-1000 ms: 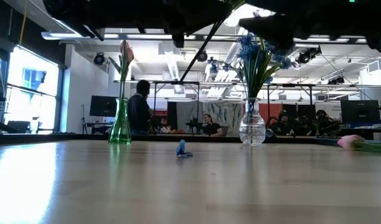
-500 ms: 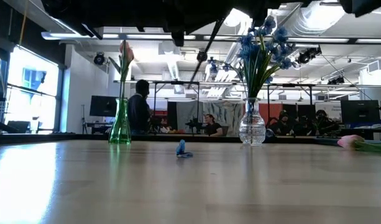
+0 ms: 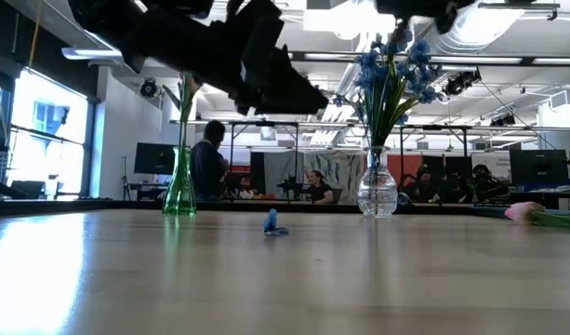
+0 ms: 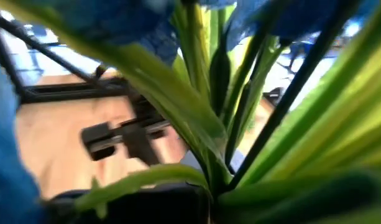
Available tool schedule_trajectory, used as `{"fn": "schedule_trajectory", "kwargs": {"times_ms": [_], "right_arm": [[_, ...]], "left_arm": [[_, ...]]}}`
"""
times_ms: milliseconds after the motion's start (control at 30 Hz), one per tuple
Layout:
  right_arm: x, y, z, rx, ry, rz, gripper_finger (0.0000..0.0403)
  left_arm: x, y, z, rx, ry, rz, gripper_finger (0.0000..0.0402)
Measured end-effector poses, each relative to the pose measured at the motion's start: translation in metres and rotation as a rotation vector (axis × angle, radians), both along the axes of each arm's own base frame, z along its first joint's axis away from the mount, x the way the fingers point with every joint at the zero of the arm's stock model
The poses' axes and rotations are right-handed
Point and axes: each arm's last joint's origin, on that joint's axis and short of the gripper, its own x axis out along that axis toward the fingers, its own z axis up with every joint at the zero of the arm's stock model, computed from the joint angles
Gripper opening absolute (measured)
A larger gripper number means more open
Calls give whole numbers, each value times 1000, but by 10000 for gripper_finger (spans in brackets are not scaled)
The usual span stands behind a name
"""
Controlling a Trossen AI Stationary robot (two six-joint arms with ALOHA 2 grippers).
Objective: Sort flowers into vase by color
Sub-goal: Put the blue flowers into the transparent vase
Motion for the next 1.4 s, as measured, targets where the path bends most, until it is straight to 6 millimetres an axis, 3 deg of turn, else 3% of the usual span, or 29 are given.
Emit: {"fn": "schedule_trajectory", "kwargs": {"times_ms": [167, 300, 500, 733, 833, 1033, 1200, 1400], "right_arm": [[-49, -37, 29, 5, -31, -150, 5], [-70, -68, 33, -13, -88, -249, 4], [-70, -109, 14, -38, -136, -394, 2], [-57, -135, 20, -13, -158, -399, 1], [-52, -140, 17, -11, -113, -397, 1], [-48, -142, 12, -23, -71, -402, 1], [-48, -142, 12, -23, -71, -405, 1], [-48, -142, 11, -19, -64, -407, 1]], "left_arm": [[-2, 0, -5, -19, 50, 15, 160], [-2, 0, -6, -18, 55, 11, 161], [-2, 1, -6, -15, 55, 20, 161], [-1, 10, -5, 82, 52, 139, 161], [4, 29, -5, 133, 0, 222, 161], [28, 83, -16, 178, -26, 165, 168], [55, 130, -29, 210, -7, 112, 206], [91, 165, -30, 209, -65, 115, 262]]}}
